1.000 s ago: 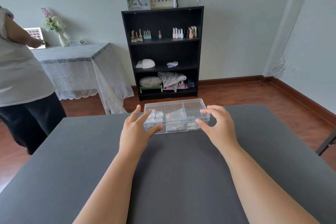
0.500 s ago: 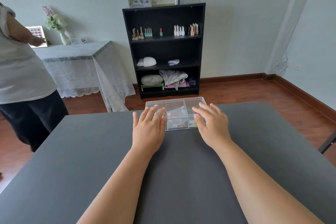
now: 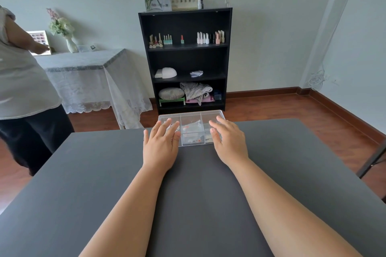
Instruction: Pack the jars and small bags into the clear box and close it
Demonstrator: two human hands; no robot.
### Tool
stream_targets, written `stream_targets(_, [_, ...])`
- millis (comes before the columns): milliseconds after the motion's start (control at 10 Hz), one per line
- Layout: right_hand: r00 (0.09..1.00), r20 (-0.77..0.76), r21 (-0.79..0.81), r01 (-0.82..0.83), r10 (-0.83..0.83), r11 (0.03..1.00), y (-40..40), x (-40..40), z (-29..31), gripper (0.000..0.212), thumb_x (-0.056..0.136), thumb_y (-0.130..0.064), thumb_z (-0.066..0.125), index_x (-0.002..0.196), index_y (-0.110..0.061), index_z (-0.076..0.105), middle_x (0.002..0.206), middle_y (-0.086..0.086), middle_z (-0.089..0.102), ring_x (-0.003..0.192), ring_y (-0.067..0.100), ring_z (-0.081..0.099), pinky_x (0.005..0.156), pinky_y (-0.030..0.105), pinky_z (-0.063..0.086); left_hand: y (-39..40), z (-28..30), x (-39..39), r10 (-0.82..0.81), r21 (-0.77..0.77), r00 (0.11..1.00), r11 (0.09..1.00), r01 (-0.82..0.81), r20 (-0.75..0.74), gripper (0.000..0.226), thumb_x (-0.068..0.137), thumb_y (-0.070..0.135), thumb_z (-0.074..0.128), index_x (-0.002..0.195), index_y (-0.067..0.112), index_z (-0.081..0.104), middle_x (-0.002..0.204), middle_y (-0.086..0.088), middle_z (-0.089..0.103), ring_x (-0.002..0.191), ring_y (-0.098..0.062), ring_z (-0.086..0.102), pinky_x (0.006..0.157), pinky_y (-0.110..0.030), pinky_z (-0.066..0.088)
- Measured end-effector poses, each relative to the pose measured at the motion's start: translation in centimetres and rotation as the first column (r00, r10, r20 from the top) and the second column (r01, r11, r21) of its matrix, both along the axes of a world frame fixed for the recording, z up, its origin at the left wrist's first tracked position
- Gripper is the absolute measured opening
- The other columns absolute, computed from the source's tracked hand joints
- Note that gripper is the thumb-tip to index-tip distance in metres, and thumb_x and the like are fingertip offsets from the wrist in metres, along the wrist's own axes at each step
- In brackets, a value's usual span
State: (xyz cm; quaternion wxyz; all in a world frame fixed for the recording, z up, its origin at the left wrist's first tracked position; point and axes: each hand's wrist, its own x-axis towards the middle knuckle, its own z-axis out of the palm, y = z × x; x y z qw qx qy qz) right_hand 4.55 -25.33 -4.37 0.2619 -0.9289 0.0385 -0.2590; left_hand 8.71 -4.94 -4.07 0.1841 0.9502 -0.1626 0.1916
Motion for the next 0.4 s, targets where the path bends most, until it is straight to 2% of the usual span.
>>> stream_targets(200, [1.000, 0.005, -0.005, -0.028, 0.028, 1.000, -0.08, 0.31, -0.21, 0.035, 0.102, -0.027, 0.042, 0.133, -0.022, 0.059, 0.146, 0.005, 0.048, 0.136, 0.024, 0.039, 0.107, 0.042, 0.032, 0.07, -0.14, 0.15, 0.002, 0.002, 1.000, 1.000, -0.002, 0.007, 0.047, 0.101, 0.044, 0.023, 0.143, 0.034, 0.041, 0.154, 0.002, 0.036, 0.145, -0.025, 0.019, 0.117, -0.050, 0.011])
stream_targets(400, [0.999, 0.040, -0.048, 0.021, -0.019, 0.999, -0.20, -0.17, -0.42, 0.038, 0.103, -0.031, 0.039, 0.139, -0.029, 0.051, 0.152, 0.003, 0.042, 0.141, 0.026, 0.031, 0.111, 0.043, 0.023, 0.02, -0.38, -0.80, 0.025, 0.020, 1.000, 0.999, -0.025, 0.002, 0.054, 0.100, 0.048, 0.021, 0.151, 0.035, 0.014, 0.162, 0.004, 0.008, 0.148, -0.025, 0.003, 0.117, -0.049, 0.004])
